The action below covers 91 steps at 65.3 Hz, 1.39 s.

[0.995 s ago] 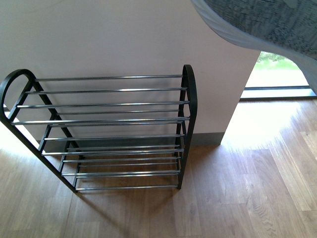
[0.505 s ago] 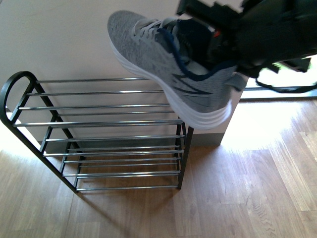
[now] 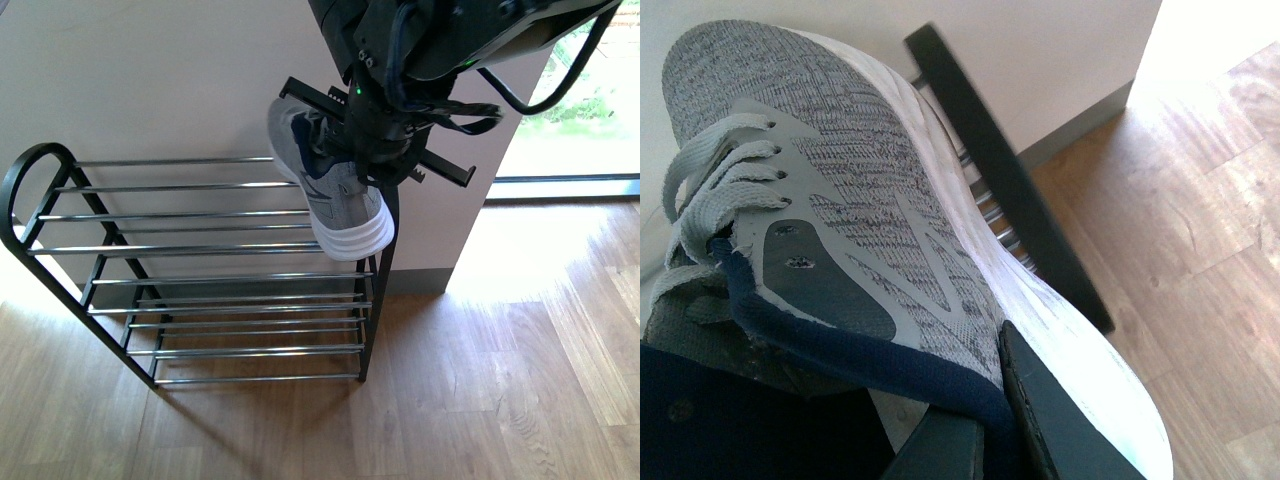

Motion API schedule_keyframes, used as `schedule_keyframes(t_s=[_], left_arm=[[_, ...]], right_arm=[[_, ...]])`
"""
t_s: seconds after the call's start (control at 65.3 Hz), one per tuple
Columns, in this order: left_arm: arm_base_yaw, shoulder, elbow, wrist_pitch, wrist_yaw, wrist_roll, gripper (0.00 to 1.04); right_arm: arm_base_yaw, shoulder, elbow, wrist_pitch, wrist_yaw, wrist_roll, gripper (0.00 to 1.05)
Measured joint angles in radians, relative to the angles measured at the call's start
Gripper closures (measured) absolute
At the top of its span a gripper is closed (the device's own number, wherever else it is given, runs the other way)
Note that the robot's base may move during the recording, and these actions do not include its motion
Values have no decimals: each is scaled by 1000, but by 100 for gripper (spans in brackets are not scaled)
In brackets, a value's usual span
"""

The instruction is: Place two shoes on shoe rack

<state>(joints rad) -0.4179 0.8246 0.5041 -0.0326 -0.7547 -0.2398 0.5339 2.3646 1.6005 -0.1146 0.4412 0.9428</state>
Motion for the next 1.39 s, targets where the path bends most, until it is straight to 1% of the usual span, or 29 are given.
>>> schedule_keyframes(t_s=[0.153,0.199,0.322,0.429,0.521,0.582,0.659,0.766,0.919,0.949,0.995,1.026,1.072,1.103,1.195,1.271,1.394], left_arm=[[0,0,0,0,1,0,103],[0,0,0,0,2,0,103],[0,0,0,0,-1,0,103],[0,0,0,0,2,0,103],[0,0,0,0,2,0,103],[0,0,0,0,1,0,103],[0,0,0,0,1,0,103],[0,0,0,0,2,0,103],[0,0,0,0,0,0,103],[0,0,0,0,0,0,103],[0,0,0,0,1,0,103],[0,0,0,0,1,0,103],[0,0,0,0,1,0,103],[0,0,0,0,1,0,103],[0,0,0,0,0,0,103],[0,0,0,0,0,0,103],[0,0,0,0,1,0,103]], right_arm=[[-18,103,188,-87,38,41,103],[-19,119,222,-124,34,59,103],[-32,119,230,-149,-28,111,103],[-37,110,233,-180,-131,196,103],[-26,117,224,-183,-151,246,103],[-16,117,224,-188,-140,264,103],[-7,128,240,-200,-95,270,103],[-6,141,247,-186,-56,268,103],[-11,142,195,-130,-73,264,103],[-11,142,180,-116,-78,256,99],[-11,138,148,-89,-74,244,90],[-10,131,129,-70,-72,240,87],[-9,101,74,-30,-72,218,78],[-8,85,49,-11,-72,209,74],[-8,-16,-63,91,-89,152,59],[-8,-126,-166,180,-129,84,46],[-9,-348,-371,303,-239,-39,25]])
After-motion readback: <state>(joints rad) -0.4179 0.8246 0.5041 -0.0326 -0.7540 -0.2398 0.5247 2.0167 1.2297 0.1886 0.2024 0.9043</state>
